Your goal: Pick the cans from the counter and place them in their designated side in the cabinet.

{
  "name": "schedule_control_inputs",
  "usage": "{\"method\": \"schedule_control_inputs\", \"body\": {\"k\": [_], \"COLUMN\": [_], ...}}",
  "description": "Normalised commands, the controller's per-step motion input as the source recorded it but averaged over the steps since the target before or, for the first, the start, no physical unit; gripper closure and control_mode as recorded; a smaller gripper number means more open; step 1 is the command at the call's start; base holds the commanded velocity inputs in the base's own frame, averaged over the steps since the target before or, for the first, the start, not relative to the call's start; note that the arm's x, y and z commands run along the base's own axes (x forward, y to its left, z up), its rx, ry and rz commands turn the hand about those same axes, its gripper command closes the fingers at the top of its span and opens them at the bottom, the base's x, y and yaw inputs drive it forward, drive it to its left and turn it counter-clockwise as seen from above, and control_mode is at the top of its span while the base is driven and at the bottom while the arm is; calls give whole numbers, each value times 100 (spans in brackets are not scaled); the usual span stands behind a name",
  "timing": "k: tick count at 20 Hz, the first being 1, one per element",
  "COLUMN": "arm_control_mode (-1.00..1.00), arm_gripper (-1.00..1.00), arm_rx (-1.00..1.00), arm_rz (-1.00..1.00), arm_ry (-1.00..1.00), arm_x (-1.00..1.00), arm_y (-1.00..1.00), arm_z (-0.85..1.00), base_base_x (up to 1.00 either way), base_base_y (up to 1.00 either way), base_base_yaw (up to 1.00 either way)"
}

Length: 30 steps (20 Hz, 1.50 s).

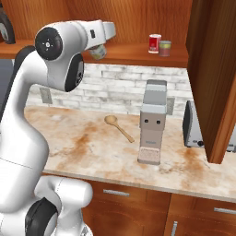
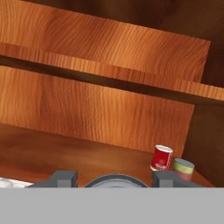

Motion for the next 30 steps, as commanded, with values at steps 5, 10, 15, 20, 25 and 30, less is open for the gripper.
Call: {"method": "schedule_control_inputs", "body": {"k": [5,10,15,20,25,30], "arm_control_mode": [-100,-100,-100,-100,-100,-100], "arm_gripper": [100,100,100,100,100,100], "arm_rx": [5,4,3,2,0,0], "arm_rz": [0,0,0,0,-1,-1], "arm_ry": [-1,-1,-1,-1,0,0], "arm_x": [20,19,19,23,22,21], "arm_y": [-2,-6,-7,-7,-7,-9], "arm_z": [-7,-7,-4,-1,0,0], "base_base_x": [0,0,0,0,0,0], "base_base_y": [0,0,0,0,0,0], "base_base_yaw": [0,0,0,0,0,0]}}
